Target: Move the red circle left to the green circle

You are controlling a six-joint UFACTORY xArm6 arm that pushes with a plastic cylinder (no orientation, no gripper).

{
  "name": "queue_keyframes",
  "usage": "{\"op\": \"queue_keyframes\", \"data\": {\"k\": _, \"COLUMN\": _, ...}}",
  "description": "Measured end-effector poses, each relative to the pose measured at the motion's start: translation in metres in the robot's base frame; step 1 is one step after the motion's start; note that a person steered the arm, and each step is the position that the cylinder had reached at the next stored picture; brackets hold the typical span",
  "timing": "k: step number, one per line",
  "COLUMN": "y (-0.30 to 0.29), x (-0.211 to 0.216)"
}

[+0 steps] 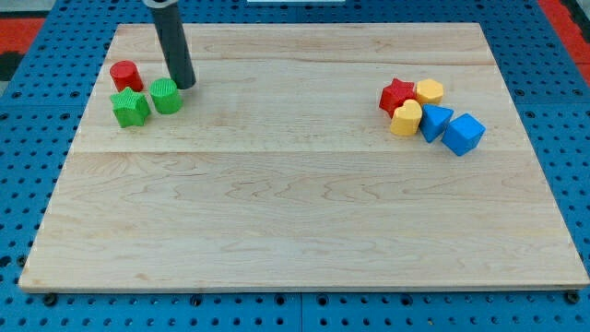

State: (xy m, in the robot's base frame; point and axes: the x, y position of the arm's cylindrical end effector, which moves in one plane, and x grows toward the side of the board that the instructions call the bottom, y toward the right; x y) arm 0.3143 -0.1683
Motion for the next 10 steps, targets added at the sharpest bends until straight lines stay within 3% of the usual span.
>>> {"op": "queue_keyframes", "data": {"k": 2, "y": -0.041, "x": -0.052}}
{"op": "queue_keyframes", "data": {"k": 4, "y": -0.133, "x": -0.040}}
{"op": "queue_keyframes", "data": {"k": 5, "y": -0.044, "x": 0.008}}
{"op": "queue_keyframes", "data": {"k": 6, "y": -0.010, "x": 0.043}}
{"op": "queue_keyframes", "data": {"k": 7, "y": -0.021, "x": 0.049}}
{"op": "queue_keyframes", "data": {"k": 9, "y": 0.029, "x": 0.082}}
{"op": "queue_keyframes", "data": {"k": 10, "y": 0.027, "x": 0.085}}
